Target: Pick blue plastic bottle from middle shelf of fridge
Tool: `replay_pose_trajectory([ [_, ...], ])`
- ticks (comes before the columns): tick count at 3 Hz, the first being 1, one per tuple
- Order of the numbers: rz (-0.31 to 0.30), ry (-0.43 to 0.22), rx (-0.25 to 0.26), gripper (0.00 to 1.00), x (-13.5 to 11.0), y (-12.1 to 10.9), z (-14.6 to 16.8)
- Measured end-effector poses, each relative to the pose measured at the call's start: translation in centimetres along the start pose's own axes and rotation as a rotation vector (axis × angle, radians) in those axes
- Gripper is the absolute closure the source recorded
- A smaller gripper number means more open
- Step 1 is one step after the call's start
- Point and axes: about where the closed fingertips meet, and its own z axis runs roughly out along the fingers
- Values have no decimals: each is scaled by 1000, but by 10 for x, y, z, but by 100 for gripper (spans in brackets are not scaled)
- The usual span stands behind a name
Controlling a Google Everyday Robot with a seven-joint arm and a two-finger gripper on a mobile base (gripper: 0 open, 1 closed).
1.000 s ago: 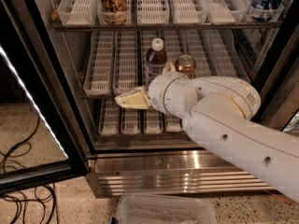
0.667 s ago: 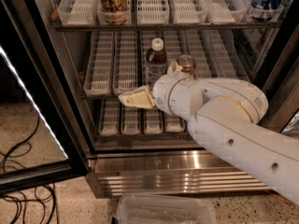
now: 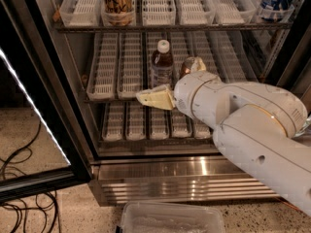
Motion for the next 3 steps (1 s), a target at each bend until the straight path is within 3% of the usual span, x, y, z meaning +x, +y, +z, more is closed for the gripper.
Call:
replay_pose_trajectory([
  [3,7,-71,-20,0,0,9,6],
])
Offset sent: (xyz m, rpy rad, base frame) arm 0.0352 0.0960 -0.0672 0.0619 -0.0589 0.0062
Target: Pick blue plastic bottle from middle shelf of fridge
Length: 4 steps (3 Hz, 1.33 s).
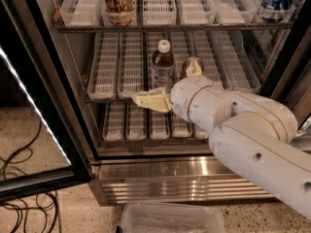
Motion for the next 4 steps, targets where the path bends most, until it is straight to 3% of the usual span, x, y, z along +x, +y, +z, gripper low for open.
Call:
replay_pose_trajectory([
  [2,-40,-36,32,2,12,5,10],
  [4,-88,-102,49,6,9,46,62],
])
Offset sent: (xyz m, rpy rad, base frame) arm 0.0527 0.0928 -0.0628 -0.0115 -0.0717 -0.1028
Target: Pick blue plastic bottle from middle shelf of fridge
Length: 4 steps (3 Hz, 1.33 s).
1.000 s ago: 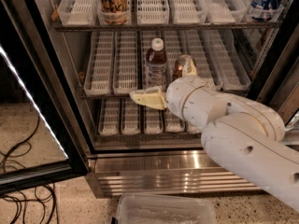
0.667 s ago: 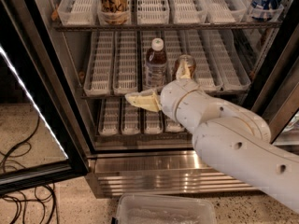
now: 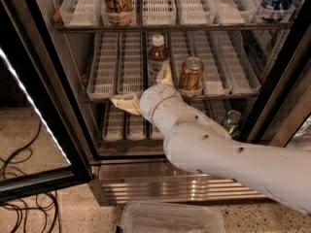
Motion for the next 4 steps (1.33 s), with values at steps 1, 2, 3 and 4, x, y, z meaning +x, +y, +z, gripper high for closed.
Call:
replay_pose_trajectory([
  [1,-27,-19,51,8,-6,15,24],
  [2,-21,7,137,7,0,11,34],
  [3,3,24,201,7,5,7,34],
  [4,19,22,201,6,0,14,23],
])
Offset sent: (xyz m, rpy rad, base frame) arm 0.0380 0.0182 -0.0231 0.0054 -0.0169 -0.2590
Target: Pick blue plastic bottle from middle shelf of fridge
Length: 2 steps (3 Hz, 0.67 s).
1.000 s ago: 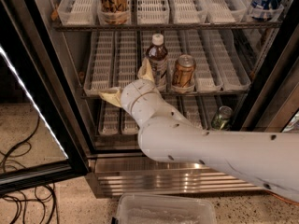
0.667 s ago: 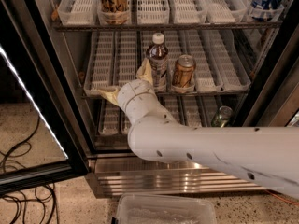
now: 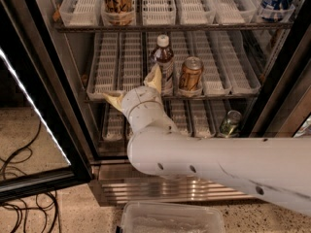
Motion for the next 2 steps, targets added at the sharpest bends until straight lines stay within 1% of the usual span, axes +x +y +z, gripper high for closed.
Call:
replay_pose_trajectory([
  [1,16,-6,-13,7,-8,6,-18],
  [2,14,-2,-8,6,-13,10,-32],
])
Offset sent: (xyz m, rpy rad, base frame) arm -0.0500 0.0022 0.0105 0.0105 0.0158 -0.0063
